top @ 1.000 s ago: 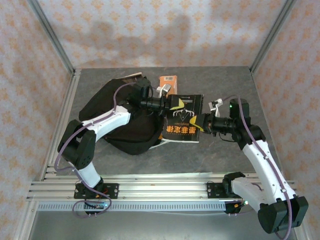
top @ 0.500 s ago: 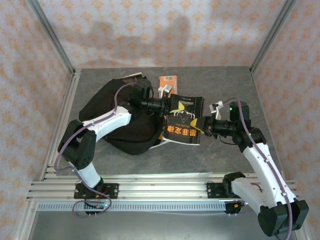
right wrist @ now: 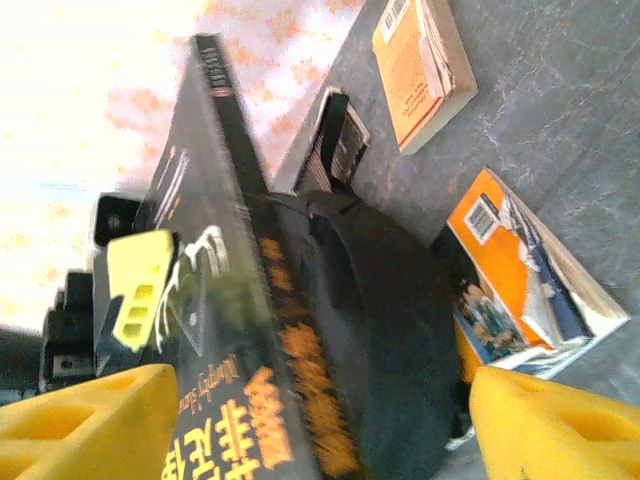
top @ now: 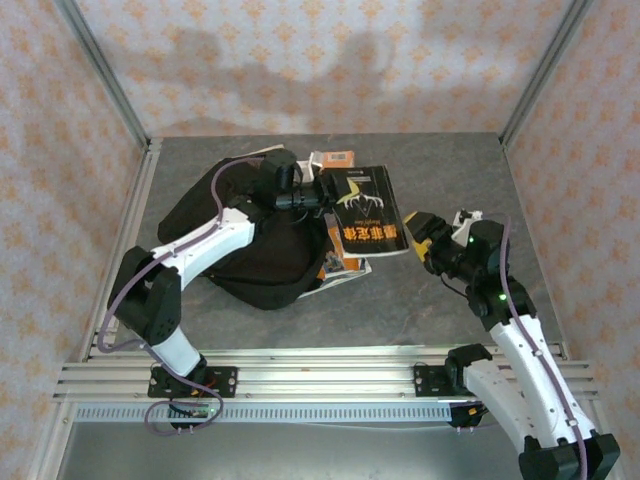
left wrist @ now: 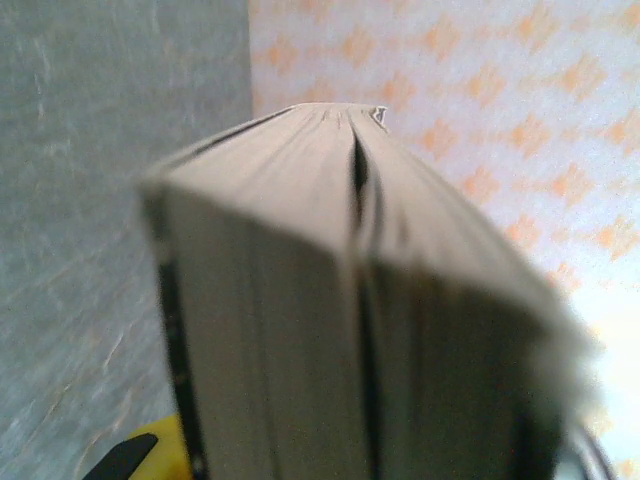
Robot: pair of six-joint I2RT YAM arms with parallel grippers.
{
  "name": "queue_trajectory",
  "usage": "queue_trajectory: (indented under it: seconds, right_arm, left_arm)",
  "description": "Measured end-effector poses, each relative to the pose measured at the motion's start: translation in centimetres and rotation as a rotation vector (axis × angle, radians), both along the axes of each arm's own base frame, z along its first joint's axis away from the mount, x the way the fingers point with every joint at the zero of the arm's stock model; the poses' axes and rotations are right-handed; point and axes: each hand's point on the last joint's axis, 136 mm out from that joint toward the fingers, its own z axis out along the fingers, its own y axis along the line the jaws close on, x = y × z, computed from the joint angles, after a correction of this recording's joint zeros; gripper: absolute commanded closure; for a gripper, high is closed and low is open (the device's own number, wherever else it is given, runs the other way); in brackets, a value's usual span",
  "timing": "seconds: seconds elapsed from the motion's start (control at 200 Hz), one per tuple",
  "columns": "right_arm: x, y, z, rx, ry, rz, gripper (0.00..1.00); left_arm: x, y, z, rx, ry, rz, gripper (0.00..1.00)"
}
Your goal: Pack the student bag
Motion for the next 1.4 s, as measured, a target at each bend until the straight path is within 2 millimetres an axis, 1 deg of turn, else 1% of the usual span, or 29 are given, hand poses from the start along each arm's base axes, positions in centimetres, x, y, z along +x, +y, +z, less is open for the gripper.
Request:
queue_trajectory:
  seconds: [0.1,0.19,0.25,0.36,0.485,0.545,0.575,0.58,0.61,0.636,0.641,0.646,0.661,0.666,0.686,0.711,0.736,0.781,0.806,0.831,0.886,0.961,1.071,1.091,1.186,1.311,1.336,1.341,1.401]
  right_arm:
    - [0.6,0.7,-0.1,0.038,0.004,-0.038,0.2]
    - [1.3,2.1,0.5,0.08,-0.012,-0.031,0.2]
    - [1.8,2.9,0.9,0.11,-0.018,-0.024,0.2]
    - [3.2,4.3,0.6,0.141,-0.013,-0.012,0.21]
    - [4.1,6.0,1.3,0.172,-0.043,0.011,0.28]
    - [4.4,6.6,1.7,0.184,-0.058,0.014,0.36]
    - [4.6,6.6,1.9,0.181,-0.066,0.01,0.44]
    - [4.7,6.6,2.0,0.185,-0.067,0.004,0.48]
    - [4.8,6.6,2.1,0.179,-0.078,0.002,0.55]
    - [5.0,6.5,2.2,0.182,-0.083,-0.002,0.63]
    - [5.0,6.5,2.3,0.186,-0.083,-0.004,0.67]
    - [5.0,6.5,2.3,0.186,-0.083,-0.004,0.67]
    - [5.0,6.6,2.3,0.184,-0.087,-0.005,0.72]
    - [5.0,6.5,2.3,0.179,-0.091,-0.006,0.76]
    - [5.1,6.5,2.4,0.182,-0.094,-0.009,0.81]
    - [5.1,6.4,2.5,0.177,-0.098,-0.014,0.87]
    - [5.2,6.4,2.6,0.171,-0.105,-0.015,0.92]
    - [5.2,6.3,2.7,0.159,-0.106,-0.02,0.97]
    - [5.1,6.3,2.7,0.145,-0.108,-0.02,1.0]
    - [5.0,6.2,2.6,0.129,-0.105,-0.019,1.0]
    - [4.6,5.8,2.1,0.076,-0.088,-0.029,1.0]
    - [3.9,4.7,1.5,-0.017,-0.064,-0.048,1.0]
    - [2.8,2.9,1.0,-0.159,-0.028,-0.068,1.0]
    - [2.5,2.6,0.7,-0.19,-0.017,-0.07,1.0]
    - [1.6,1.8,-0.6,-0.272,0.025,-0.054,1.0]
    - [0.2,1.1,-3.0,-0.354,0.109,-0.022,1.0]
    - [0.0,1.0,-3.2,-0.362,0.118,-0.019,1.0]
    - [0.0,1.0,-3.3,-0.365,0.122,-0.018,1.0]
    - [-0.3,1.0,-3.7,-0.378,0.135,-0.008,1.0]
  left_arm:
    - [1.2,0.7,0.7,-0.065,0.027,0.105,1.0]
    - [2.1,1.1,1.0,-0.102,0.062,0.166,1.0]
    - [2.3,1.2,1.2,-0.117,0.07,0.184,1.0]
    - [2.5,1.0,1.9,-0.134,0.076,0.199,1.0]
    - [2.6,0.7,2.5,-0.138,0.072,0.204,1.0]
    - [2.7,0.4,2.4,-0.136,0.075,0.205,1.0]
    - [2.8,0.4,2.3,-0.133,0.079,0.206,0.97]
    - [2.8,0.4,2.2,-0.132,0.08,0.207,0.97]
    - [2.9,0.4,2.1,-0.129,0.083,0.209,0.94]
    - [2.9,0.3,2.0,-0.126,0.087,0.209,0.9]
    - [2.9,0.3,2.0,-0.126,0.087,0.208,0.89]
    - [2.9,0.3,2.0,-0.125,0.087,0.209,0.88]
    - [2.9,0.2,1.9,-0.122,0.09,0.21,0.85]
    - [2.9,0.2,1.8,-0.121,0.092,0.21,0.83]
    - [2.9,0.2,1.7,-0.117,0.096,0.21,0.78]
    - [2.9,0.2,1.4,-0.108,0.105,0.213,0.69]
    - [2.9,0.2,1.0,-0.096,0.112,0.214,0.6]
    - [2.8,0.2,0.3,-0.075,0.126,0.21,0.45]
    - [2.7,0.1,0.1,-0.062,0.133,0.205,0.4]
    - [2.5,0.0,-0.1,-0.049,0.144,0.198,0.36]
    - [2.0,0.0,-0.9,0.015,0.146,0.176,0.31]
    - [1.2,0.3,-1.8,0.139,0.128,0.144,0.3]
    - [0.0,2.1,-2.9,0.392,0.071,0.119,0.28]
    - [-0.2,2.9,-3.0,0.464,0.047,0.116,0.28]
    - [-0.8,5.2,-3.4,0.661,-0.014,0.107,0.26]
    - [-2.4,9.6,-5.8,0.948,-0.028,0.08,0.21]
    - [-2.5,10.0,-6.0,0.972,-0.028,0.076,0.19]
    - [-2.8,10.6,-6.4,1.012,-0.025,0.067,0.19]
    - [-3.4,12.0,-7.3,1.098,-0.014,0.049,0.18]
